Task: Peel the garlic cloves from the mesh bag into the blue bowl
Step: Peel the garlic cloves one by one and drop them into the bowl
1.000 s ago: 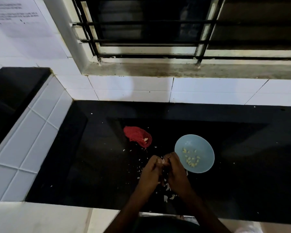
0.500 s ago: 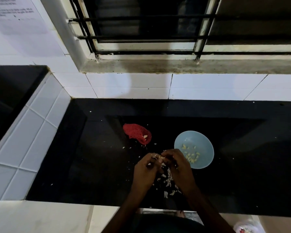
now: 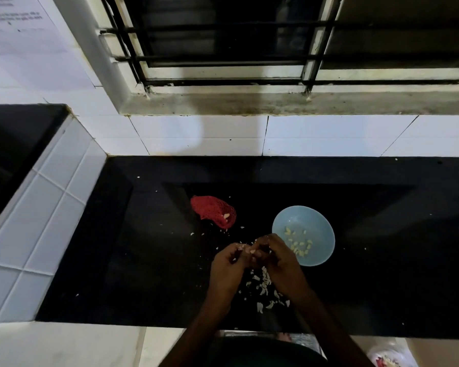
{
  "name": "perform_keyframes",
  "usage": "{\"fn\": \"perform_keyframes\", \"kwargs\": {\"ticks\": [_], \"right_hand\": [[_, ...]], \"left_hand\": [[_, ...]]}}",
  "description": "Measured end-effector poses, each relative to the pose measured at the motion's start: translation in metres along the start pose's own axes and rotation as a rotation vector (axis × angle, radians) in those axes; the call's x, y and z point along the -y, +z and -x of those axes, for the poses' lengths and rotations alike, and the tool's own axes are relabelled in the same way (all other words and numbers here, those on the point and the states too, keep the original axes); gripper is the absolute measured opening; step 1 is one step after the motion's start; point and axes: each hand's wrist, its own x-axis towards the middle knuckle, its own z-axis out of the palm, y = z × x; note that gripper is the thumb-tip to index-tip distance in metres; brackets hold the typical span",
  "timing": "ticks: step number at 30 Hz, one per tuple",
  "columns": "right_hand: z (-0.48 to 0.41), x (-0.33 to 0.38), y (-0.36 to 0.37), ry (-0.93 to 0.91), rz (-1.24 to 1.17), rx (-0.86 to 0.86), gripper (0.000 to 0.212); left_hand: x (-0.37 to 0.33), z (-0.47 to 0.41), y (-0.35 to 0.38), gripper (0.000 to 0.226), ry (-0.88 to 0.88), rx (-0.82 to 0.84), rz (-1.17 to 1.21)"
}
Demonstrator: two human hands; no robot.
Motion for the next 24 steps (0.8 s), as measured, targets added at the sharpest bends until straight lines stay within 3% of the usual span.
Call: {"fn": "perform_keyframes", "kwargs": {"ticks": [5, 10, 16, 24], "right_hand": [[0.001, -0.003, -0.001, -0.049, 0.068, -0.022, 0.020], [0.001, 0.000, 0.002, 0.039, -0.010, 0.005, 0.027], [0.005, 0.002, 0.002, 0.083, -0.171, 0.072, 0.006], [0.004, 0.003, 0.003, 0.138, -0.143, -0.009, 0.018]], "left_hand": [[0.009, -0.010, 0.003, 0.018, 0.014, -0.029, -0.201], [0.008, -0.013, 0.006, 0.020, 0.063, 0.010, -0.335], [0.010, -0.010, 0.007, 0.022, 0.018, 0.043, -0.309], [0.015, -0.014, 0.009, 0.023, -0.057, 0.030, -0.217]]}}
